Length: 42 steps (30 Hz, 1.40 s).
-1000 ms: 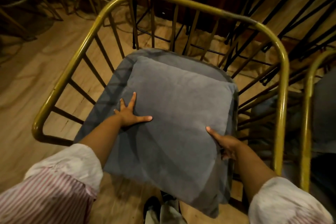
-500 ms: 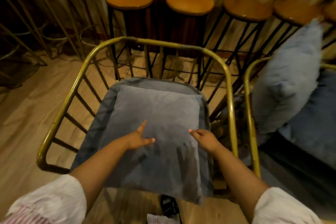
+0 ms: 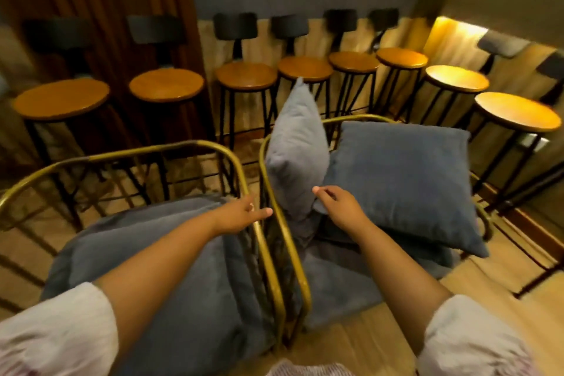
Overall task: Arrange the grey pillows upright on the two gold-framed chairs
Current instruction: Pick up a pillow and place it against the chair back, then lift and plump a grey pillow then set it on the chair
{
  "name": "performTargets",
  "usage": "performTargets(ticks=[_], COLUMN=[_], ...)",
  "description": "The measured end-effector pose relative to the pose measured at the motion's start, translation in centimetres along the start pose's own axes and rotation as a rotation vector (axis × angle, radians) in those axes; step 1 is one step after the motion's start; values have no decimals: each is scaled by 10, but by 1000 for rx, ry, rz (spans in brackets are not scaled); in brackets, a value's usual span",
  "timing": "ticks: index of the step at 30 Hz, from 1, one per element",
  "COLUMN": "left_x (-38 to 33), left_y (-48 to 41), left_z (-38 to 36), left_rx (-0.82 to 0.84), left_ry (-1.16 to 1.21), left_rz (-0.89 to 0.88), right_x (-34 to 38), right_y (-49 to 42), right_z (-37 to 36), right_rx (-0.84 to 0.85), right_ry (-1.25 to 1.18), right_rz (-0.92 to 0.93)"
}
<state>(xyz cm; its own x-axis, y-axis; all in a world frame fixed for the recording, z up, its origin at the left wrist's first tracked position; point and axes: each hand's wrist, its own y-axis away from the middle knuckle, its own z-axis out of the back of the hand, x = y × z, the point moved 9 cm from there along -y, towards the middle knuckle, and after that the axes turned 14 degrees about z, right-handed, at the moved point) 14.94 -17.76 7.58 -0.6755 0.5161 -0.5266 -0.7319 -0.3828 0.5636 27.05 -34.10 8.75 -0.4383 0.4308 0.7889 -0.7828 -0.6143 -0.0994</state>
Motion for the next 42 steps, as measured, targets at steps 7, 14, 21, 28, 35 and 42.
performTargets(ticks=[7,14,21,28,35,42], left_x=[-155,-265,-306,-314,-295,-285], left_y=[-17,-61,-148,-261,-370,-400], left_z=[-66,-141,-148,-112,-112,-119], left_rx=[11,127,90,16,82,154], left_ry=[-1,153,174,345,293,362], left_rz=[-88,-14,46,77,194,297], right_x=[-103,-199,-280,-339,-408,-444], right_y=[34,35,-15,-86,-116,-115], right_z=[141,248,304,311,291,280], right_rx=[-89,-157,-263,-415,-391,-438], right_ry=[-32,-62,-220,-314,-327,-335], right_rz=[-116,-222,-388,-449,-619,-619])
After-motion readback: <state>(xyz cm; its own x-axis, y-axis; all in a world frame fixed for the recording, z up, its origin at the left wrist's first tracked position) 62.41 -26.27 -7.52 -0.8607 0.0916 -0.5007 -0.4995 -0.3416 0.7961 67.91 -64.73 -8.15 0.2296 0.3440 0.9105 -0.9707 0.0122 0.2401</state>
